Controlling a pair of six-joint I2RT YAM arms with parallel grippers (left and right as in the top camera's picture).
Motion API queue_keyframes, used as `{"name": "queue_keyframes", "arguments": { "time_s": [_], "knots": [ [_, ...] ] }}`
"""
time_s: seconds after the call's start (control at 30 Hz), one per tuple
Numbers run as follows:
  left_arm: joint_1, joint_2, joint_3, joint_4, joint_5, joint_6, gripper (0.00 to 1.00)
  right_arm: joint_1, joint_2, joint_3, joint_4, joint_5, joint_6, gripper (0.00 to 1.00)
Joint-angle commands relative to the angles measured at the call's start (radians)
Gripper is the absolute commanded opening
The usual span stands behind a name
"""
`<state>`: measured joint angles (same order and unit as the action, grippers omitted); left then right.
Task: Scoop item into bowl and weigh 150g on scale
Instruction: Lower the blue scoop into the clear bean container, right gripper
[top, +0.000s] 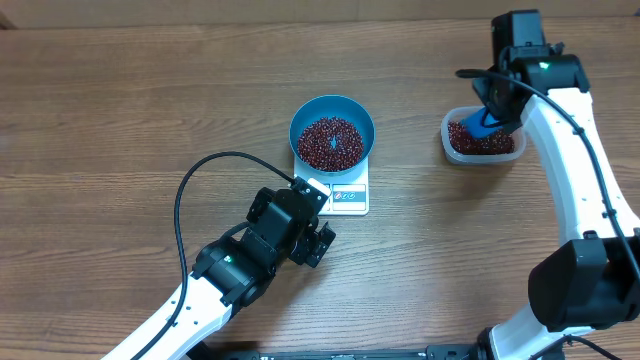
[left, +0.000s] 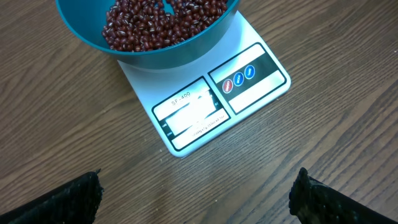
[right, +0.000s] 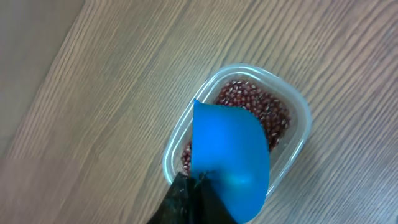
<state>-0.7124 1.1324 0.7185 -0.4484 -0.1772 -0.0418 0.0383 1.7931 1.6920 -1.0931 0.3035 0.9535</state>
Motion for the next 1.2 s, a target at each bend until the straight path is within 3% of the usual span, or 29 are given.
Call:
{"name": "queue_keyframes", "arguments": {
  "time_s": [0.0, 0.1, 0.17, 0.2, 0.27, 0.7, 1.0, 1.1, 1.17],
  "knots": [
    [0.005, -0.007, -0.012, 0.003, -0.014, 0.019, 1.00, -0.010, -0.005, -0.020, 0.004, 0.017, 0.015, 0.15],
    [0.005, -0.007, -0.012, 0.003, -0.014, 0.019, 1.00, -0.013, -0.002, -0.060, 0.024, 0.016, 0.016, 0.51],
    [0.005, -0.007, -0.012, 0.003, -0.014, 0.019, 1.00, -0.013, 0.001, -0.077, 0.026, 0.011, 0.016, 0.81],
    [0.005, -0.007, -0.012, 0.003, -0.014, 0.020, 0.99, -0.013, 0.002, -0.084, 0.026, 0.005, 0.015, 0.91],
    [0.005, -0.007, -0.012, 0.003, -0.014, 0.019, 1.00, -0.013, 0.002, -0.088, 0.018, 0.005, 0.016, 1.00],
    [0.005, -0.007, -0.012, 0.003, -0.014, 0.020, 1.00, -0.013, 0.001, -0.087, -0.081, -0.058, -0.019, 1.00],
    [0.005, -0.007, -0.012, 0.003, -0.014, 0.020, 1.00, -0.013, 0.000, -0.087, -0.109, 0.063, -0.019, 1.00],
    [0.005, -0.007, -0.012, 0.003, -0.014, 0.020, 1.00, -0.013, 0.000, -0.087, -0.183, 0.051, -0.018, 1.00],
    [0.005, -0.007, -0.012, 0.003, -0.014, 0.020, 1.00, -0.012, 0.001, -0.088, -0.354, 0.005, -0.018, 1.00]
  ]
}}
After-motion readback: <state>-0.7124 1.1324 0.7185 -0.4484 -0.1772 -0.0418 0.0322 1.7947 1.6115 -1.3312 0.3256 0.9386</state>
